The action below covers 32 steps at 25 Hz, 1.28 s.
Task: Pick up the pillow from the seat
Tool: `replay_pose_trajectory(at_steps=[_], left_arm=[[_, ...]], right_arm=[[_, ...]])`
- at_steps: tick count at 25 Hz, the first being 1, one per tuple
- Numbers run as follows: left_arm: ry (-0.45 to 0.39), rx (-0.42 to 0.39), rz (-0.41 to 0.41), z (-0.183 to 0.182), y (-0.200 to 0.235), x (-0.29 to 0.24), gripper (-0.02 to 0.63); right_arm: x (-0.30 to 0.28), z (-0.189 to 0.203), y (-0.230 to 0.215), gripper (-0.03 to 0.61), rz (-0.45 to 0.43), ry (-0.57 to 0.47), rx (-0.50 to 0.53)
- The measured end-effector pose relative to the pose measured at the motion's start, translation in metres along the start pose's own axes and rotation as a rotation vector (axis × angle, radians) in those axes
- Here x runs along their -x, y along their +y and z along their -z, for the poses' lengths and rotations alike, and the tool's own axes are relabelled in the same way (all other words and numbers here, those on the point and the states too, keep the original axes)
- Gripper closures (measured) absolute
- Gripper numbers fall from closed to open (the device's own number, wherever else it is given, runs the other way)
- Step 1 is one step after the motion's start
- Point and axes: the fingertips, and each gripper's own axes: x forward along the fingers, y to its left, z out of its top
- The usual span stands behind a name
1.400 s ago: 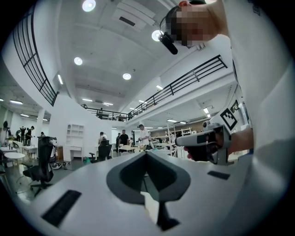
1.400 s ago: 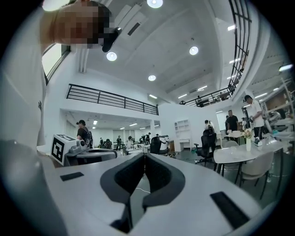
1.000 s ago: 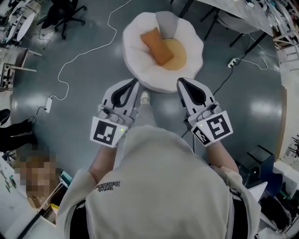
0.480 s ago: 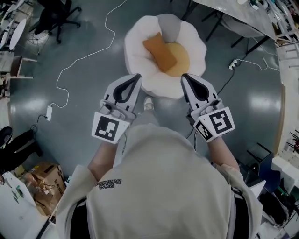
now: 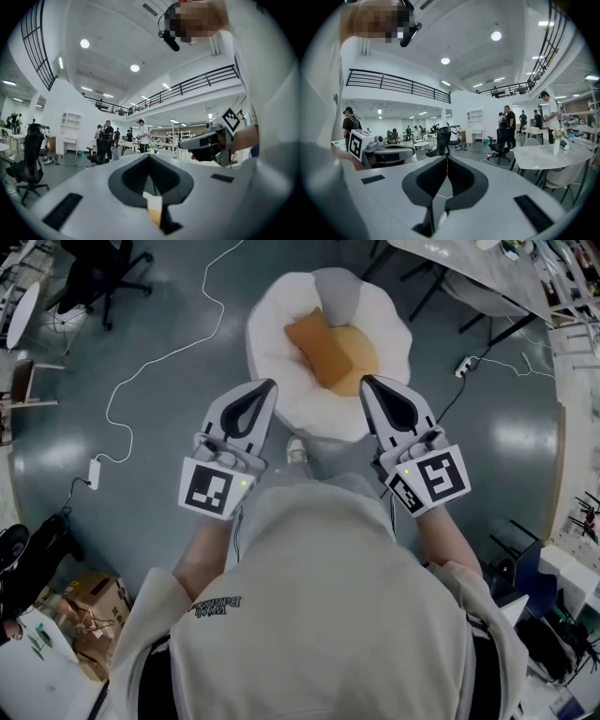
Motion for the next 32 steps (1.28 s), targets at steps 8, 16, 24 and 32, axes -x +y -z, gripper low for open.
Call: replay_pose_trajectory(at_steps=[8, 16, 24, 32], left_arm=[[0.01, -0.022, -0.012, -0.006, -0.003, -0.009, 0.604], [-0.001, -0.03, -0.108, -0.023, 0.004, -0.02, 0.604], [0.013, 0.007, -0.192, -0.008, 0.0, -0.032, 0.604], [0.084, -0.003, -0.276, 0.002, 0.02, -0.048, 0.604]], right_arm=[[-0.004, -0.007, -0.008, 0.568, -0.038, -0.023, 0.008], [-0.011, -0.008, -0.025, 0.568, -0.118, -0.014, 0.017], [-0.017, 0.005, -0.048, 0.566, -0.21, 0.041, 0.061], [-0.057, 0.036, -0.059, 0.386, -0.33, 0.182, 0.201]])
